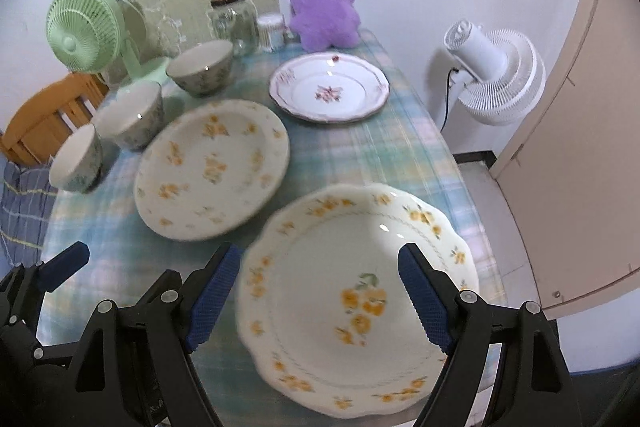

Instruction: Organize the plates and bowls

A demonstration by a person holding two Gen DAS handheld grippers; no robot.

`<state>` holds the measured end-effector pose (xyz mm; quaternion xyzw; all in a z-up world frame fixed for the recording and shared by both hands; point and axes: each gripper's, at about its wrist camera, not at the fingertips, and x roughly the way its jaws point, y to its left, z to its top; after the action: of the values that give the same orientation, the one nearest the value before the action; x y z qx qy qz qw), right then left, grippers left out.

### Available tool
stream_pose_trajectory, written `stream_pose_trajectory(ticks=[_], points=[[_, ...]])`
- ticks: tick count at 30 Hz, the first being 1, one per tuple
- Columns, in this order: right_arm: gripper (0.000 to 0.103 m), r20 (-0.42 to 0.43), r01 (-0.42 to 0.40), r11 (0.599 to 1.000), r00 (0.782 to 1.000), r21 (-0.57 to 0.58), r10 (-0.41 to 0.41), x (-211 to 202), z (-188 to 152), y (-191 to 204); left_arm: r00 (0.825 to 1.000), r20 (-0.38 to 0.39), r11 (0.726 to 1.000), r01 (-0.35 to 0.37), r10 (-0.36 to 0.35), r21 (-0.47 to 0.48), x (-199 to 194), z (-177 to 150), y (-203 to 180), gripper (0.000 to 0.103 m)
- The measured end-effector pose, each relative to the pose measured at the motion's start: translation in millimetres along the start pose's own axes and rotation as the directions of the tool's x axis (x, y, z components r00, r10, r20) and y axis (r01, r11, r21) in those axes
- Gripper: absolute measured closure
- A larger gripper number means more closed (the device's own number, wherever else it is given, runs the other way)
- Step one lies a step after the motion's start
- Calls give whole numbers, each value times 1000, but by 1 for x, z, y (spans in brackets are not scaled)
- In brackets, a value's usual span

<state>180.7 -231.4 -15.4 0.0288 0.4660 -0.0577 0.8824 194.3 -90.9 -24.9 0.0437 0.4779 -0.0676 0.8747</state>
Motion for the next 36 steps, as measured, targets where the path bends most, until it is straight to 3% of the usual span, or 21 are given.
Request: stream_pose_trajectory(ticks=[11,28,36], points=[[19,25,-11,1000,1000,-12,11,16,32,25,999,32,999,-40,41,-29,24,30,22,10],[19,-28,-38,998,999,-39,37,123,91,41,995,-41,985,-101,96,-143,121,75,39,15],[23,-103,-55,997,993,-58,49,163,96,48,986,-81,980,-156,146,-121,145,76,39,18]])
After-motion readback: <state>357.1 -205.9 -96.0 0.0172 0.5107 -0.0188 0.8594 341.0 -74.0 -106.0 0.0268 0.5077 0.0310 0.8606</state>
